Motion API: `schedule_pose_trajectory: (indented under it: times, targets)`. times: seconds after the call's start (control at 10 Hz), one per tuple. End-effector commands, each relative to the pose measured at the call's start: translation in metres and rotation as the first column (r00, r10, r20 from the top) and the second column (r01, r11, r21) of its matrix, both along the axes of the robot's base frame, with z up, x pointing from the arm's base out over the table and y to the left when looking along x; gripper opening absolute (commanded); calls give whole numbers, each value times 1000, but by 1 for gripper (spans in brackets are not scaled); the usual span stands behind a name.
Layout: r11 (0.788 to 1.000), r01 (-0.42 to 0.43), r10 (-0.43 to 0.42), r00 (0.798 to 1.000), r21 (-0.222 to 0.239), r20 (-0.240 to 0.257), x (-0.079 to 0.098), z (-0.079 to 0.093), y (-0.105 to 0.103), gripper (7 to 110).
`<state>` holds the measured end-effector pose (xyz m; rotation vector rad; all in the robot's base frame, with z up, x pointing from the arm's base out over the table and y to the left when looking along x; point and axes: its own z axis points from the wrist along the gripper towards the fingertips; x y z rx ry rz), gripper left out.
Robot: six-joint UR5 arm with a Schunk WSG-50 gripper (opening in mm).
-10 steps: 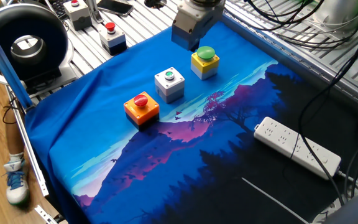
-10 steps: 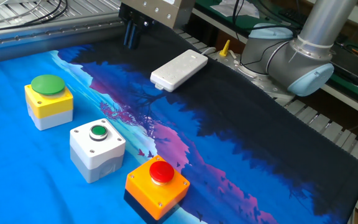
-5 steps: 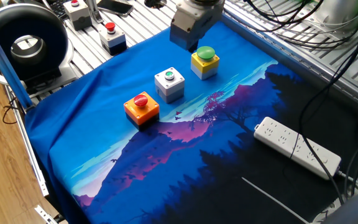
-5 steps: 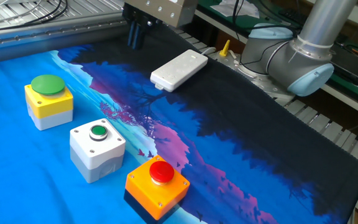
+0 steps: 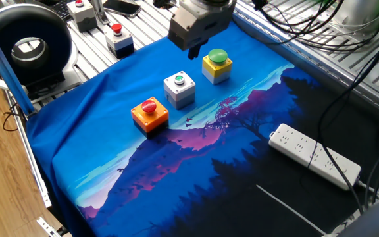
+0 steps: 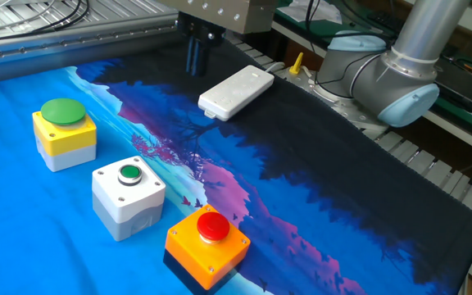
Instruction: Press three buttons from left to right in sequence
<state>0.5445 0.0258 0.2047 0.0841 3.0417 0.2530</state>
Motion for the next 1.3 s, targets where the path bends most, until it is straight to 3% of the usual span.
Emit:
schedule_pose_trajectory:
  times: [0.0, 0.1, 0.3, 0.5, 0.9, 1.2]
  targets:
    - [992, 130, -130, 992, -11, 5, 6, 1, -7, 7]
    - [990, 85, -82, 996, -112, 30, 8, -1, -31, 7]
    - [989, 79, -77, 997, -124, 25, 7, -1, -34, 7]
    - [986, 17, -18, 1000, -166, -3, -1, -2, -42, 7]
    - [977, -66, 64, 998, -202, -17, 21, 3, -96, 7]
    - [967, -117, 121, 993, -226, 2, 38, -16, -125, 7]
